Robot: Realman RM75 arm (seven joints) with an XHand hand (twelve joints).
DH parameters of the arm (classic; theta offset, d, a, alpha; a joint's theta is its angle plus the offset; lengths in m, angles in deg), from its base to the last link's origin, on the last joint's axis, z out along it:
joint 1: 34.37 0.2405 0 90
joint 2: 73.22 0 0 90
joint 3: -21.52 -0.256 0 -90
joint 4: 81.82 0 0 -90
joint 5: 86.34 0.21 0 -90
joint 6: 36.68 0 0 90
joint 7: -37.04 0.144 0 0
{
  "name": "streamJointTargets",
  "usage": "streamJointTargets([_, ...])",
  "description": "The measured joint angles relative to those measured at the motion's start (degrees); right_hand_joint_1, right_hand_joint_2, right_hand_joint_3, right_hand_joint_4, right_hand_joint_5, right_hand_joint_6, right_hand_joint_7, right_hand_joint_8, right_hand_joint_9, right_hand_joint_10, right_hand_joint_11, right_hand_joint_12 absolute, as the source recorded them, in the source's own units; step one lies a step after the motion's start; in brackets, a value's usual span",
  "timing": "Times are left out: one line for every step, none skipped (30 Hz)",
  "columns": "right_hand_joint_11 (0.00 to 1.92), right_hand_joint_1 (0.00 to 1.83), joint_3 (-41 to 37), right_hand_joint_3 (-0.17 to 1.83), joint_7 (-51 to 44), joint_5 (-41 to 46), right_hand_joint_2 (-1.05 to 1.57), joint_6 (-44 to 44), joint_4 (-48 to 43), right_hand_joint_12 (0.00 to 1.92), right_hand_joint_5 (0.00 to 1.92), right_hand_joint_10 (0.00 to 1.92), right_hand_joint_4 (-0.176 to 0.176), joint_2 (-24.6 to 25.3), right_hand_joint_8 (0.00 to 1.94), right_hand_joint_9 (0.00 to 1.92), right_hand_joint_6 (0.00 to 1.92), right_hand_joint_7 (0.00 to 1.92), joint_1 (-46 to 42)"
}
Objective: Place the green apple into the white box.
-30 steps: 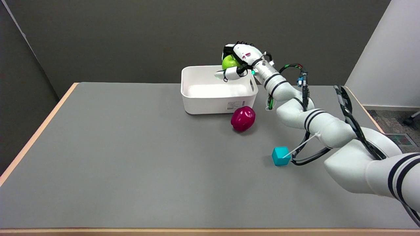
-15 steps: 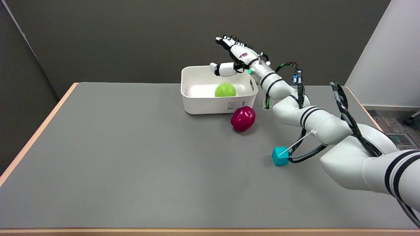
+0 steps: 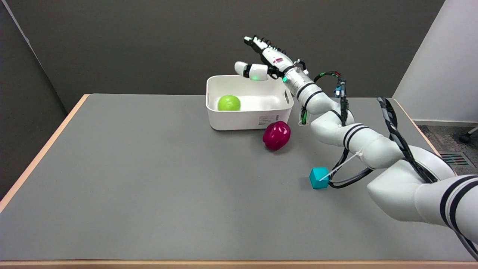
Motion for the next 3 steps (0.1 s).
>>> streamJointTargets([0.0,0.22,-0.3,0.95,0.6,0.3,0.61,0.5,-1.1,0.68,0.05,0.26,0.08,-0.3,0.18,0.0,0.27,0.05,-0.6])
streamJointTargets([0.0,0.32,-0.7,0.99,1.0,0.7,0.61,1.0,-2.2,0.62,0.06,0.21,0.068,-0.6,0.17,0.04,0.26,0.08,-1.1])
streamJointTargets([0.0,0.39,-1.1,1.02,1.4,1.3,0.61,1.8,-3.5,0.59,0.08,0.17,0.059,-1.1,0.18,0.06,0.26,0.1,-1.9])
